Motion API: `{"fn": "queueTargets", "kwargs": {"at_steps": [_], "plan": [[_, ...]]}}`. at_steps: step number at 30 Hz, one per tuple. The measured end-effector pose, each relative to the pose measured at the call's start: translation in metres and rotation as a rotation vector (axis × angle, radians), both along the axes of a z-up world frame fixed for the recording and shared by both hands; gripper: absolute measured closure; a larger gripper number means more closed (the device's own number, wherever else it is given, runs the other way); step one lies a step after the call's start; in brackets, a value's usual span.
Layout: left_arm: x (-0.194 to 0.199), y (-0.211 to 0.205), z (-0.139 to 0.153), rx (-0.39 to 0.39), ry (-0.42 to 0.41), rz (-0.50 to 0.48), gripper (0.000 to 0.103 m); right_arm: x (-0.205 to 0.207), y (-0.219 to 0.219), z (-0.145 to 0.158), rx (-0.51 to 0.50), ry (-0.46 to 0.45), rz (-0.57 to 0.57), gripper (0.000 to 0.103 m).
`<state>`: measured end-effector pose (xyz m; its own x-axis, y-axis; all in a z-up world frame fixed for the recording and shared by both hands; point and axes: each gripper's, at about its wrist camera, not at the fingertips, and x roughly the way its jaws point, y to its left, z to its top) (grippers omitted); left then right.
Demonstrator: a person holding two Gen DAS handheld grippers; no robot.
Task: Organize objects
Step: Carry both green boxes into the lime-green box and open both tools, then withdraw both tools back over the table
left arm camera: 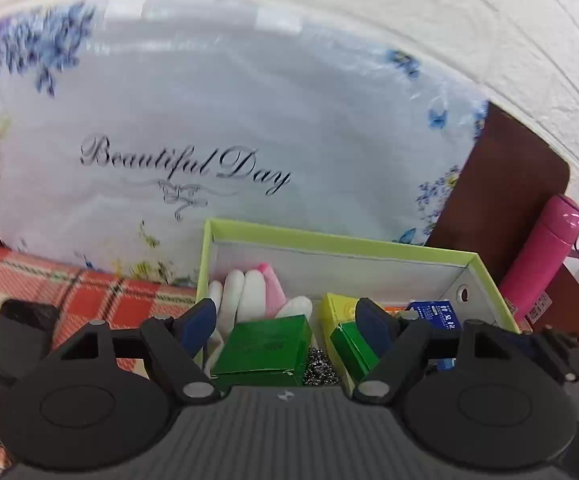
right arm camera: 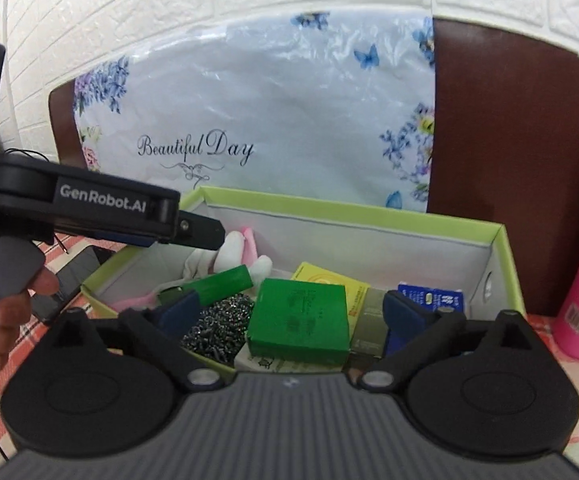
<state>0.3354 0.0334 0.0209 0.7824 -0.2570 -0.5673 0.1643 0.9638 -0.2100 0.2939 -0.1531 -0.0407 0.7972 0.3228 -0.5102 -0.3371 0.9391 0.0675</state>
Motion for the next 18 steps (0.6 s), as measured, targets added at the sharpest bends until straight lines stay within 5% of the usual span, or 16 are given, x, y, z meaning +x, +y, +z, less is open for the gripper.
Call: {"fn": "queueTargets", "kwargs": {"at_steps": [9,18], "plan": [[-0.08,-0.031,0.047,0.063,-0.078,0.023,0.022,-0.072,-0.03,0.034,0.077,-0.08,-0.051,0.0],[-0.15,-0.038,0.045,0.08,-0.112,0.001,0.021,-0.151,-0.051,0.041,0.123,-0.117,-0.078,0.0]]}}
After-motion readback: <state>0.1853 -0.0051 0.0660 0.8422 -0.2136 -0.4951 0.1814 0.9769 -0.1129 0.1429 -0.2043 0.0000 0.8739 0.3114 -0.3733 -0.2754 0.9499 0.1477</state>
